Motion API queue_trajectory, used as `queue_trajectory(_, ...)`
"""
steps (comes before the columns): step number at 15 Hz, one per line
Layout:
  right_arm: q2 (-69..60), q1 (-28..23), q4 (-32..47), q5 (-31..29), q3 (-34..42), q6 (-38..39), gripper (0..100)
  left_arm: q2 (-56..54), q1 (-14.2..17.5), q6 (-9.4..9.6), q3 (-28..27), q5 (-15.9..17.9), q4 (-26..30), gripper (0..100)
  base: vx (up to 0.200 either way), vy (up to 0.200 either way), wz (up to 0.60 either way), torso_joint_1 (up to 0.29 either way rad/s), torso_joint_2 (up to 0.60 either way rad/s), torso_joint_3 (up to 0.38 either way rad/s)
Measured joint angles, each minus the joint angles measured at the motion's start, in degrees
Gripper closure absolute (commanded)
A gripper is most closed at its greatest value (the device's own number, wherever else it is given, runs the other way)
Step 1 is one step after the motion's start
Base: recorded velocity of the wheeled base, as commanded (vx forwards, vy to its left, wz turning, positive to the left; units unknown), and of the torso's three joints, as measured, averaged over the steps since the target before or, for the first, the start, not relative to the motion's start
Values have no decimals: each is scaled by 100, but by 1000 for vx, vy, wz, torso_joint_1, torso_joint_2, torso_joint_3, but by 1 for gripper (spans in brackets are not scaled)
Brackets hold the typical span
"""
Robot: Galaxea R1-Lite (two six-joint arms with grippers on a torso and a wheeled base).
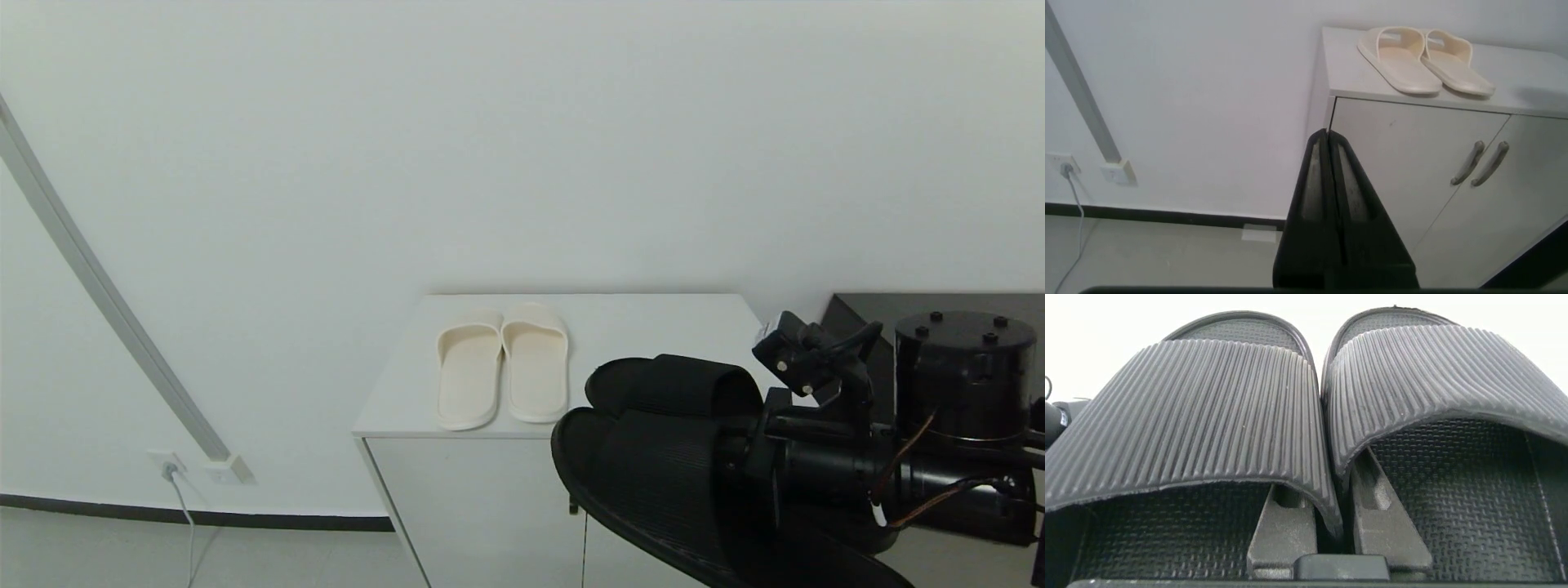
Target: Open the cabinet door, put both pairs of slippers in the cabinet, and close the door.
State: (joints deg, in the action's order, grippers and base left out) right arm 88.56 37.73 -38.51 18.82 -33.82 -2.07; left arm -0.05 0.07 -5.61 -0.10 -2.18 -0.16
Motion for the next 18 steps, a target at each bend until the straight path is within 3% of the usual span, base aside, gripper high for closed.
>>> queue_trajectory(3, -12, 6, 0, -9, 22, -6, 100, 0, 0, 0, 0, 0, 0, 100, -200, 0, 0, 1, -1, 1)
queue_trajectory(18, 71, 6, 2, -49, 68, -24, 100, 0, 0, 15, 0, -17, -2, 100, 0, 0, 0, -19, 44, 24)
